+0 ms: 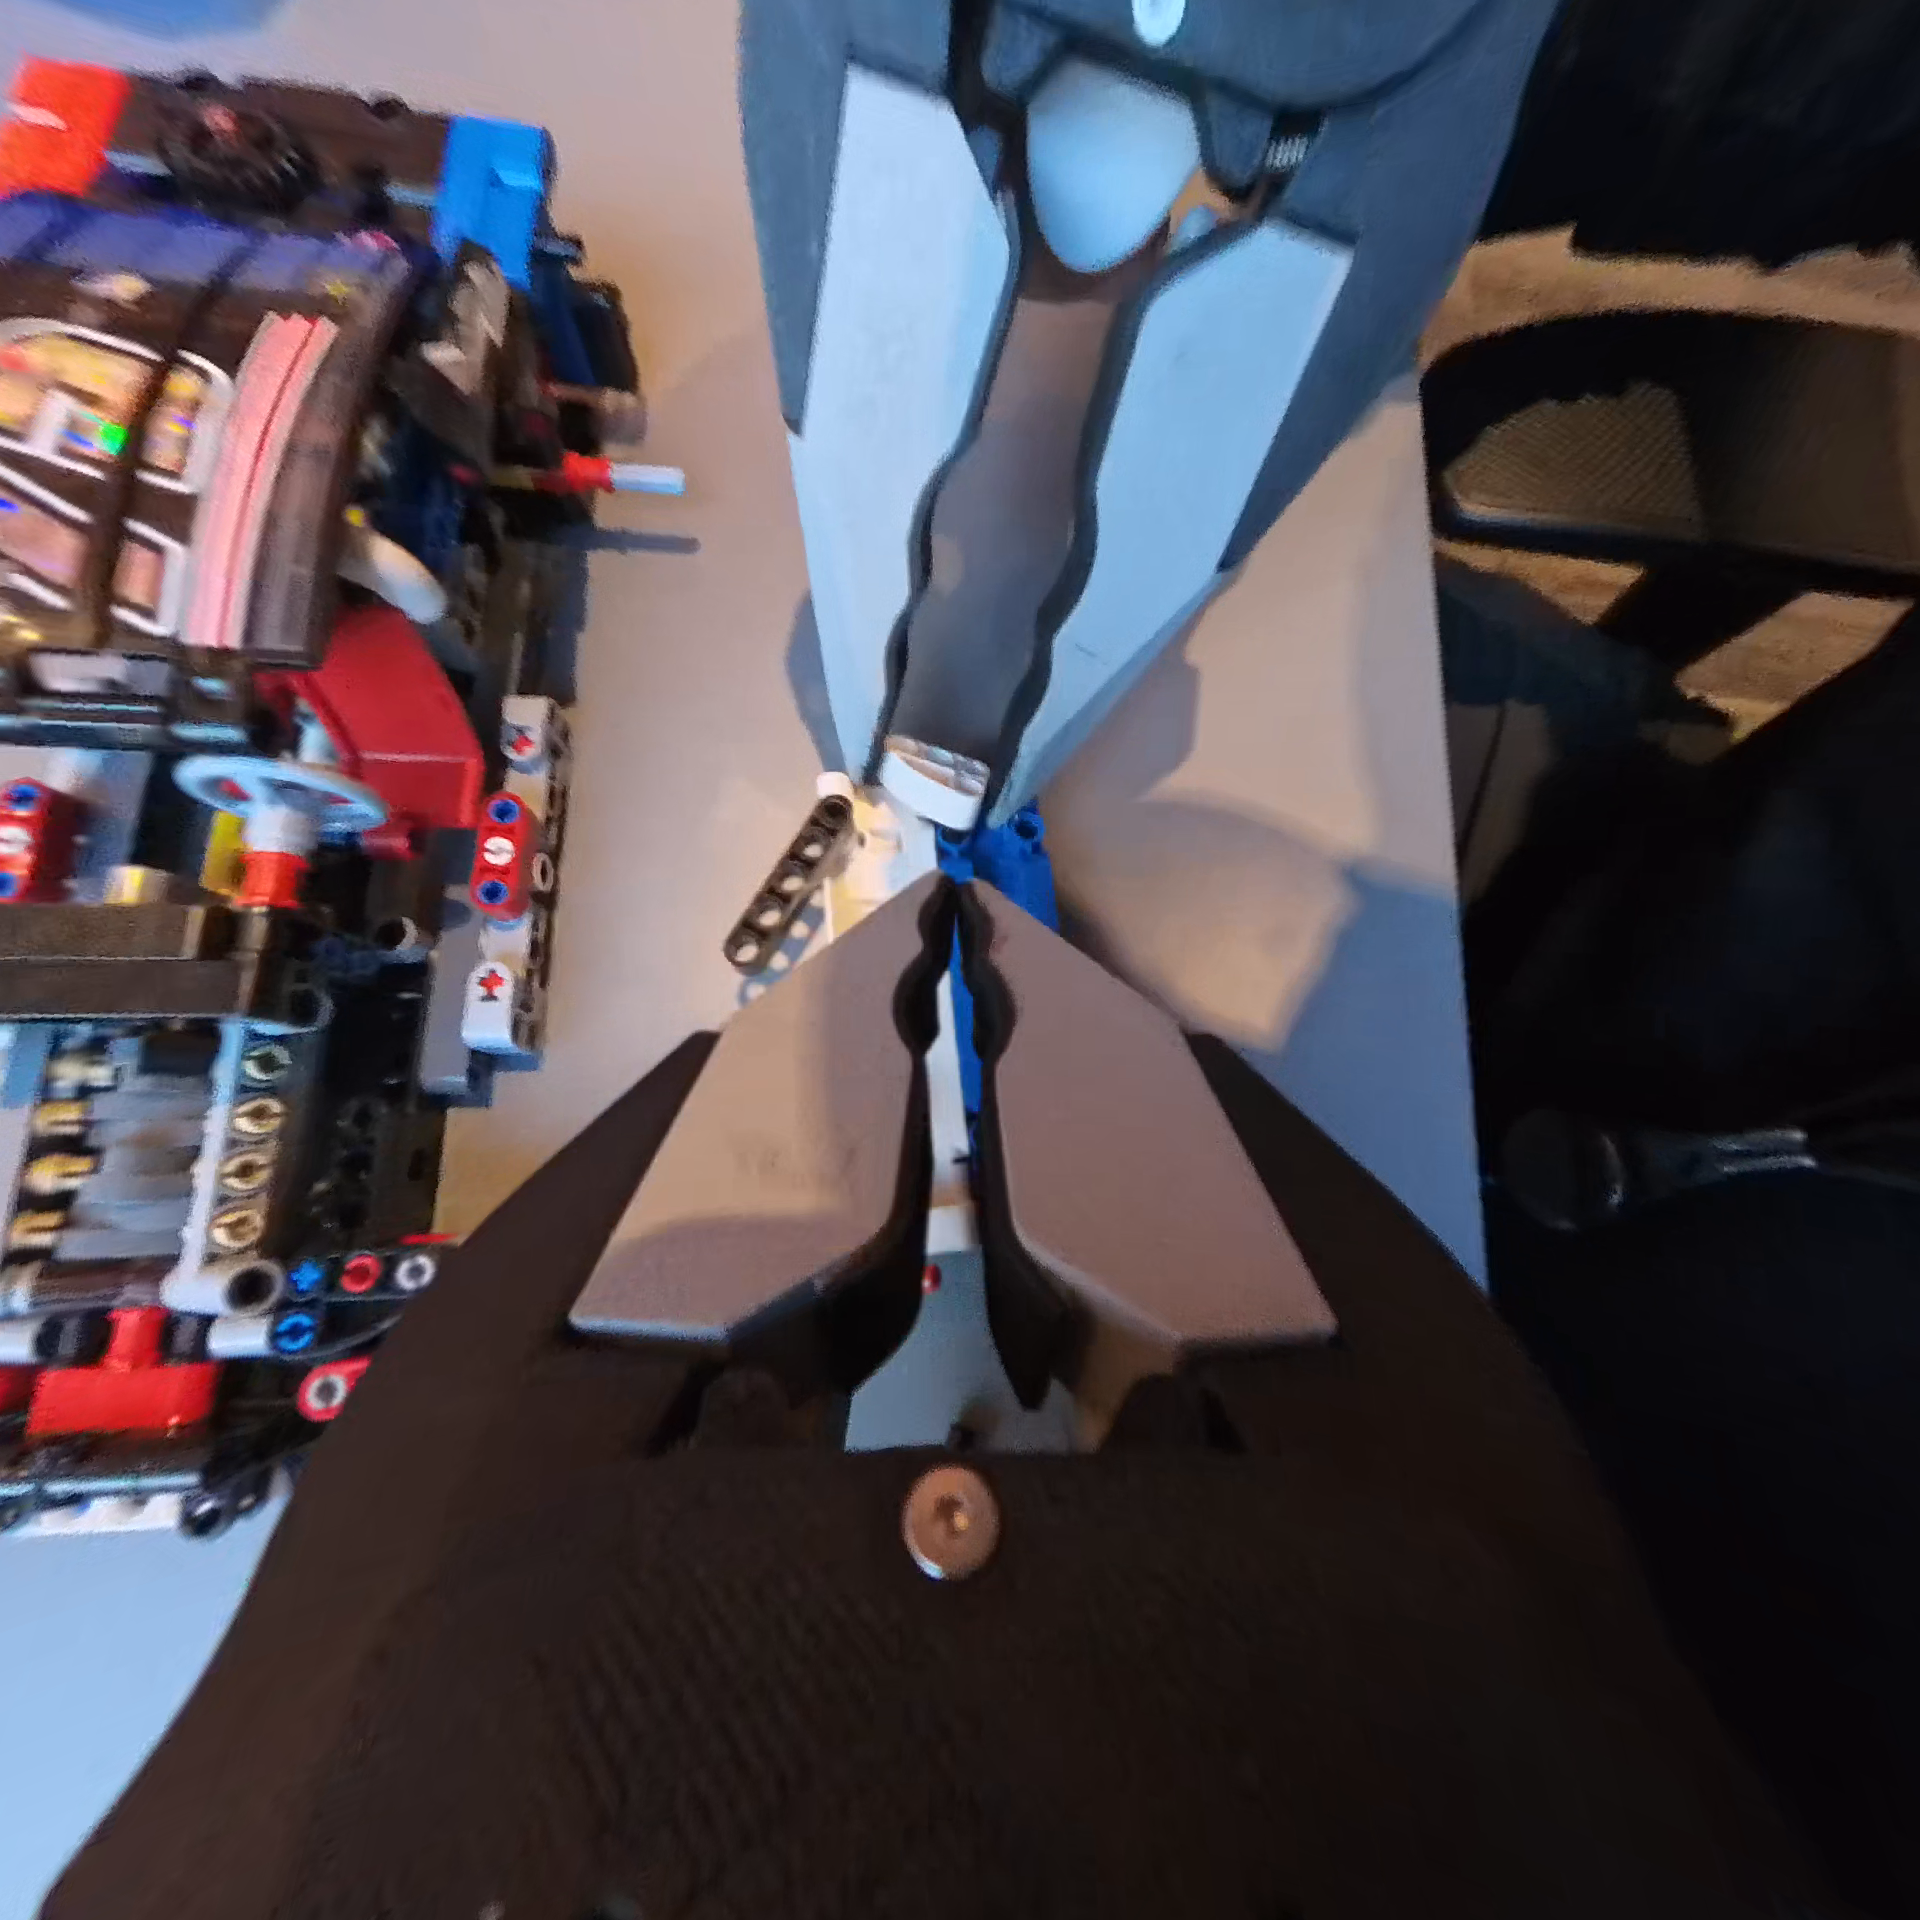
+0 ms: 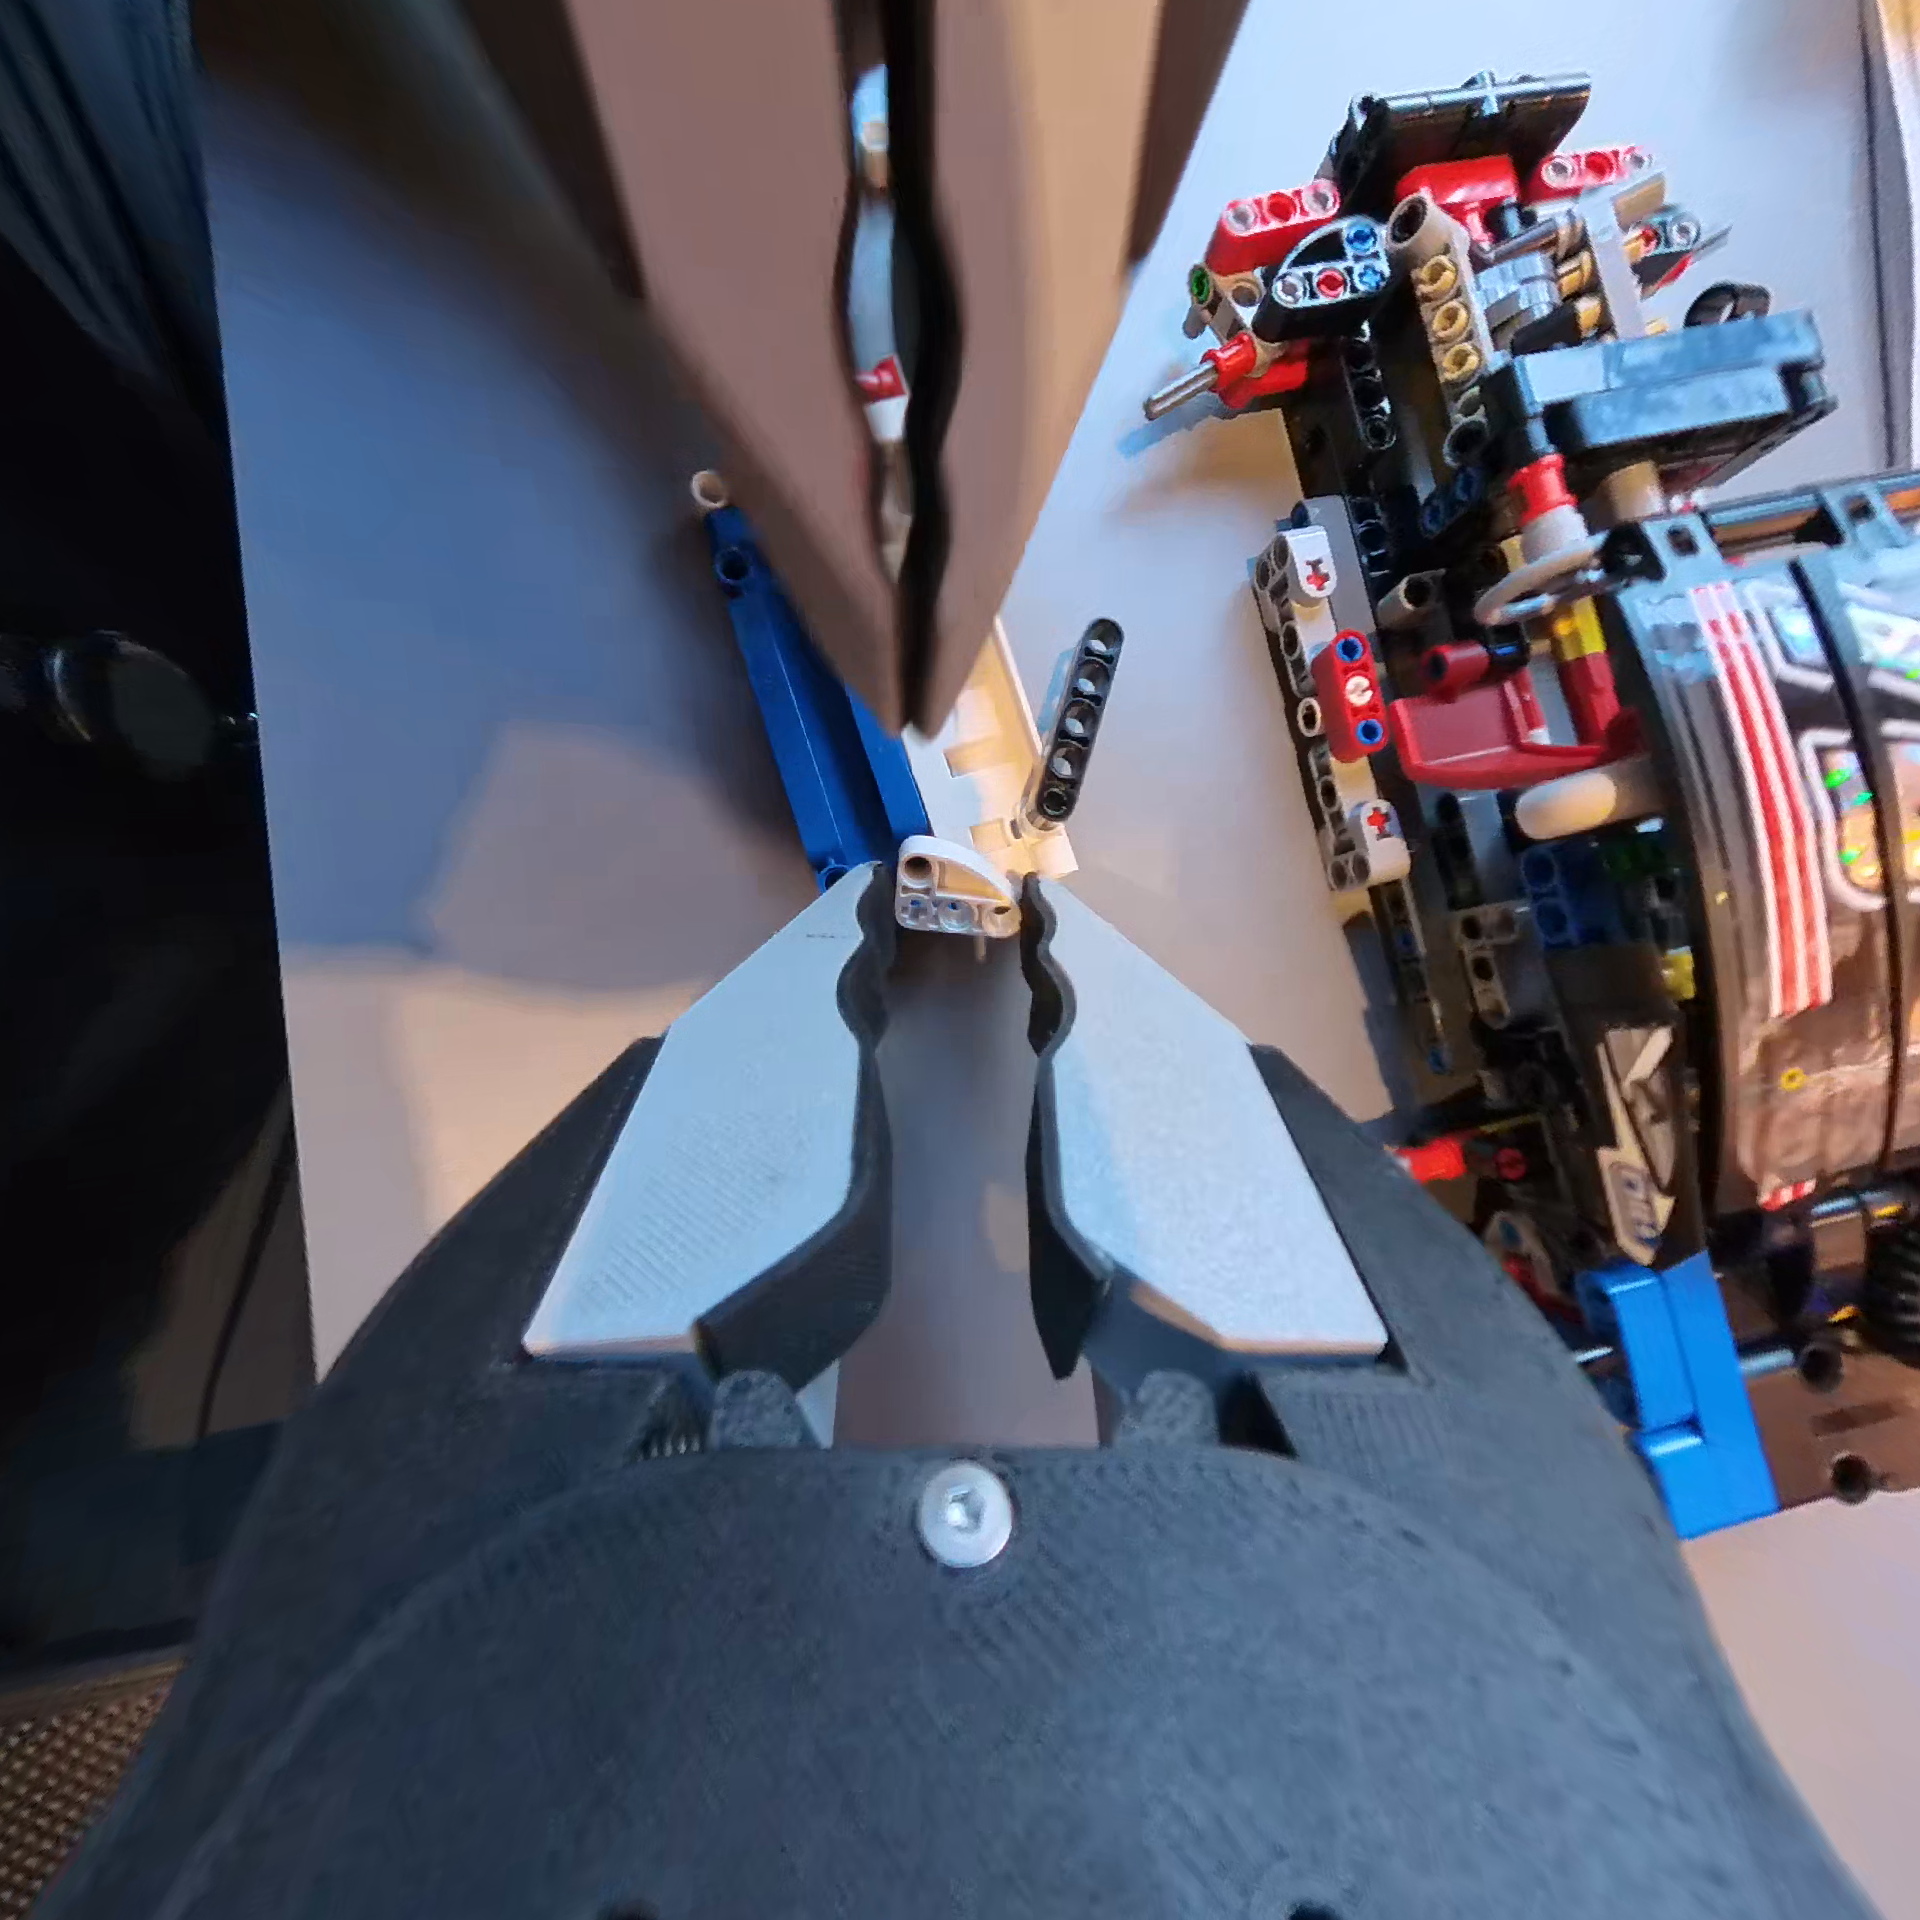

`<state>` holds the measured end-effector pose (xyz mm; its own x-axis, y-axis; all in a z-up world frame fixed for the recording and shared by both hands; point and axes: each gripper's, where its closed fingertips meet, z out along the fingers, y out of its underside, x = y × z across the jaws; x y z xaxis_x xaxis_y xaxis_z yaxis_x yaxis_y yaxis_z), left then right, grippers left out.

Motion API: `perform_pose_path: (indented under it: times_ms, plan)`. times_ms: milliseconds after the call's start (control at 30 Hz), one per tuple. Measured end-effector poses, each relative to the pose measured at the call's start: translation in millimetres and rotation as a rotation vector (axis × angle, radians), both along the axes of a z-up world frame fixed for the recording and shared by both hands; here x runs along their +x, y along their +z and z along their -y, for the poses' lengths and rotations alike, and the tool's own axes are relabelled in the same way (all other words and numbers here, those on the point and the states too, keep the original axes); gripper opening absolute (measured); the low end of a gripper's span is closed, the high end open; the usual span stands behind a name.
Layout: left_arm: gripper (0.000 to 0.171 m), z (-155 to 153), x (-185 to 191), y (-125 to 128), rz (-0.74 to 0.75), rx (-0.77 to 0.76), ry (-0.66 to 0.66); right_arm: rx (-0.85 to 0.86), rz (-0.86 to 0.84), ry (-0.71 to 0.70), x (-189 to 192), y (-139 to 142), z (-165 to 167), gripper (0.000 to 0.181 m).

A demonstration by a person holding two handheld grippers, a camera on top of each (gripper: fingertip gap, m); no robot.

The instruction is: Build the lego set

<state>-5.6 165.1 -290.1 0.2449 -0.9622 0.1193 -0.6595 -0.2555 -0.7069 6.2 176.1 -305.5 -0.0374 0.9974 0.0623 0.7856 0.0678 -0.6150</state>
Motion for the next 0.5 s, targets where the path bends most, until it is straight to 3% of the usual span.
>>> perform_pose_path:
  times_ms: [100, 133, 500]
  plan:
    - [0.0, 2.1, 2.8, -15.7, -0.082, 0.051, -0.019, 0.021, -0.002, 0.008, -1.2, 1.5, -0.9, 0.022]
    - [0.007, 2.2, 5.0, -15.7, -0.083, 0.066, -0.022, 0.025, -0.006, 0.006, -0.9, 1.4, -1.5, 0.022]
    - [0.0, 1.7, 5.3, -15.9, -0.071, 0.069, -0.025, -0.017, -0.107, -0.056, 13.9, 4.7, -1.9, 0.027]
